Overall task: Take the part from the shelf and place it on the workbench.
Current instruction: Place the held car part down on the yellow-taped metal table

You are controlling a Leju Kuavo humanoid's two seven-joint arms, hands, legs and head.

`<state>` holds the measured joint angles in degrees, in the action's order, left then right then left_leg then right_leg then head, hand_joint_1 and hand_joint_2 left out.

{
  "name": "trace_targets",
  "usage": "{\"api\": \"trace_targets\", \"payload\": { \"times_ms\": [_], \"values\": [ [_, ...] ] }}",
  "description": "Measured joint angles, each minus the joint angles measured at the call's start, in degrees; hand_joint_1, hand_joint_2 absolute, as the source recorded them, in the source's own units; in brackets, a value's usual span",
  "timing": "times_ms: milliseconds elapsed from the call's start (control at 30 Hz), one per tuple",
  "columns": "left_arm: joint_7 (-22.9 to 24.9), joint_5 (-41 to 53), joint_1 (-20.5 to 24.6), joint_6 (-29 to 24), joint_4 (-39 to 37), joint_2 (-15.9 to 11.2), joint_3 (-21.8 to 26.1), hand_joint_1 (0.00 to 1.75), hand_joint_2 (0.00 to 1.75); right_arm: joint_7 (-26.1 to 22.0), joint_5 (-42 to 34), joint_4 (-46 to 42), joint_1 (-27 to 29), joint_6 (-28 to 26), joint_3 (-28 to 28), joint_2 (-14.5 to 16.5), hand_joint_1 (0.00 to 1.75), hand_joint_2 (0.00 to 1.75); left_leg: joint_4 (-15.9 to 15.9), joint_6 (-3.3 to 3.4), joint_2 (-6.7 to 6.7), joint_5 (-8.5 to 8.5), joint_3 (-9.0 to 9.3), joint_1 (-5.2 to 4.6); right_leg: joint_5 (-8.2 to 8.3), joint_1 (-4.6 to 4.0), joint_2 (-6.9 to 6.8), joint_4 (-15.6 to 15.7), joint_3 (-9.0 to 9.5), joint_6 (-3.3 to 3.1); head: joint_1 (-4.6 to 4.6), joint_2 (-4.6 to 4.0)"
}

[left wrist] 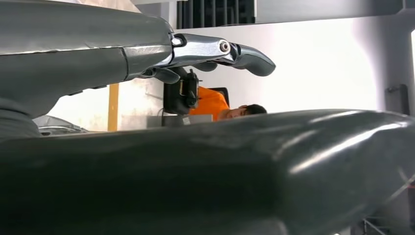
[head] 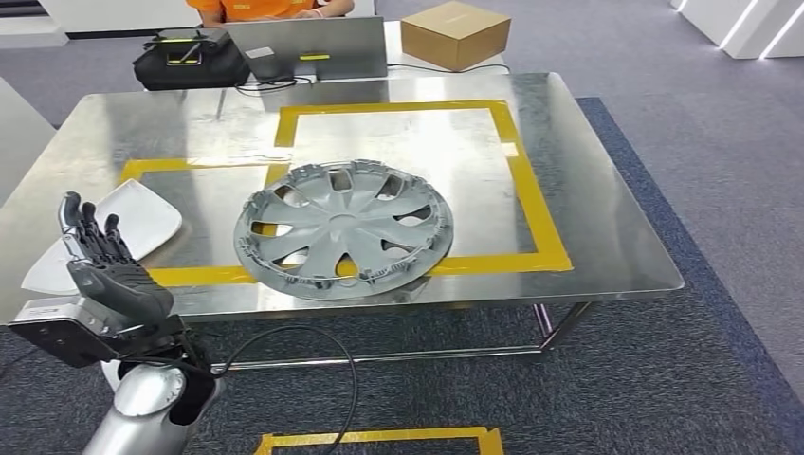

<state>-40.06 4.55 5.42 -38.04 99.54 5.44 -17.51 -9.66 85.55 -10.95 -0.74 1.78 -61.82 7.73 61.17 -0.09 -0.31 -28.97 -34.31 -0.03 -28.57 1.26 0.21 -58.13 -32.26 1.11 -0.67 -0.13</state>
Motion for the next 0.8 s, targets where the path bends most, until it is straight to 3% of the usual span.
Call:
{"api": "trace_targets", "payload": {
  "times_ms": [100, 133, 167, 200, 267, 333, 367, 467, 533, 633, 700, 733, 800],
  "values": [
    [0.0, 0.1, -0.2, -0.5, 0.3, 0.0, 0.0, 0.00, 0.00, 0.0, 0.1, 0.0, -0.1, -0.2, 0.0, 0.1, 0.00, 0.00, 10.5, -0.50, 0.07, -5.58, -4.30, 0.09, 0.19, -0.16, -0.15, 0.0, -0.27, -0.52, 0.15, 0.00],
    [0.0, 0.1, -0.4, -0.7, 0.3, 0.0, 0.0, 0.00, 0.00, 0.0, 0.2, 0.0, -0.1, -0.2, 0.0, 0.1, 0.00, 0.00, 13.0, -0.46, 0.07, -6.34, -5.27, 0.09, 0.23, -0.27, -0.18, 0.0, -0.37, -0.60, 0.16, 0.00],
    [0.0, 0.1, -0.5, -0.8, 0.3, 0.0, 0.0, 0.00, 0.00, 0.0, 0.2, 0.0, -0.1, -0.2, 0.0, 0.1, 0.00, 0.00, 13.5, -0.32, 0.07, -5.98, -5.30, 0.08, 0.26, -0.38, -0.20, 0.0, -0.43, -0.65, 0.15, 0.00],
    [0.0, 0.1, -0.6, -0.9, 0.3, 0.0, 0.0, 0.00, 0.00, 0.0, 0.3, 0.0, -0.1, -0.2, -0.1, 0.1, 0.00, 0.00, 12.0, -0.07, 0.07, -4.75, -4.39, 0.06, 0.28, -0.49, -0.19, 0.0, -0.44, -0.68, 0.15, 0.00],
    [0.0, 0.1, -0.6, -1.0, 0.4, 0.0, -0.1, 0.00, 0.00, 0.0, 0.3, 0.0, -0.1, -0.2, -0.1, 0.1, 0.00, 0.00, 4.5, 0.77, 0.07, -1.29, -0.46, -0.14, 0.32, -0.69, -0.18, 0.0, -0.34, -0.66, 0.12, 0.00],
    [-0.1, 0.3, -0.5, -1.3, 0.5, 0.0, -0.1, 0.00, 0.00, 0.0, 0.3, 0.0, -0.1, -0.3, -0.1, 0.3, 0.00, 0.00, -1.5, 1.40, 0.10, 0.31, 2.40, -0.44, 0.45, -0.86, -0.20, -0.1, -0.50, -0.38, 0.08, 0.00],
    [-0.1, 0.4, -0.6, -1.4, 0.6, 0.0, -0.1, 0.00, 0.00, 0.1, 0.3, 0.0, -0.1, -0.3, -0.1, 0.3, 0.00, 0.00, -2.5, 1.52, 0.10, 0.27, 2.76, -0.58, 0.57, -0.86, -0.24, -0.1, -0.65, -0.14, 0.08, 0.00],
    [-0.1, 1.7, -0.7, -1.8, 0.8, 0.0, -0.1, 0.00, 0.00, 0.4, 0.4, 0.0, -0.2, -0.3, -0.1, 0.4, 0.00, 0.00, -3.0, 1.88, 0.09, 0.70, 2.67, -0.52, 0.80, -0.78, -0.29, 0.1, -0.79, 0.63, 0.10, 0.00],
    [-0.1, 3.0, -0.7, -1.8, 1.0, 0.2, -0.1, 0.00, 0.00, 0.5, 0.4, 0.0, -0.2, -0.3, -0.1, 0.4, 0.00, 0.00, -3.5, 2.25, 0.15, 1.15, 2.70, -0.22, -0.52, -0.75, -0.25, -1.4, -1.67, 1.05, -0.01, 0.00],
    [-0.1, 5.5, -1.3, -1.9, 1.4, 0.7, 0.2, 0.00, 0.00, 0.7, 0.5, 0.0, -0.2, -0.3, -0.3, 0.4, 0.00, 0.00, -3.6, 2.58, 0.28, 1.47, 2.35, -0.10, -5.77, -0.56, -0.23, -10.9, -6.01, 1.66, -0.24, 0.00],
    [-0.1, 7.6, -2.0, -2.0, 2.0, 1.0, 0.9, 0.00, 0.00, 0.8, 0.6, 0.0, -0.1, -0.3, -0.5, 0.4, 0.00, 0.00, -3.5, 2.59, 0.37, 1.53, 2.17, -0.12, -7.22, -0.51, -0.25, -15.8, -8.03, 1.90, -0.24, 0.00],
    [-0.1, 8.6, -2.4, -2.0, 2.4, 1.2, 1.5, 0.00, 0.00, 0.9, 0.6, 0.0, -0.1, -0.3, -0.6, 0.4, 0.00, 0.00, -3.5, 2.57, 0.38, 1.55, 2.14, -0.12, -6.34, -0.51, -0.26, -15.2, -7.52, 1.93, -0.25, 0.00],
    [-0.1, 10.2, -3.0, -2.0, 3.4, 1.6, 2.8, 0.00, 0.00, 1.0, 0.6, 0.0, -0.1, -0.4, -0.7, 0.4, 0.00, 0.00, -3.3, 2.46, 0.36, 1.51, 2.14, -0.10, -2.70, -0.50, -0.27, -8.3, -3.74, 1.79, -0.26, 0.00]
  ]
}}
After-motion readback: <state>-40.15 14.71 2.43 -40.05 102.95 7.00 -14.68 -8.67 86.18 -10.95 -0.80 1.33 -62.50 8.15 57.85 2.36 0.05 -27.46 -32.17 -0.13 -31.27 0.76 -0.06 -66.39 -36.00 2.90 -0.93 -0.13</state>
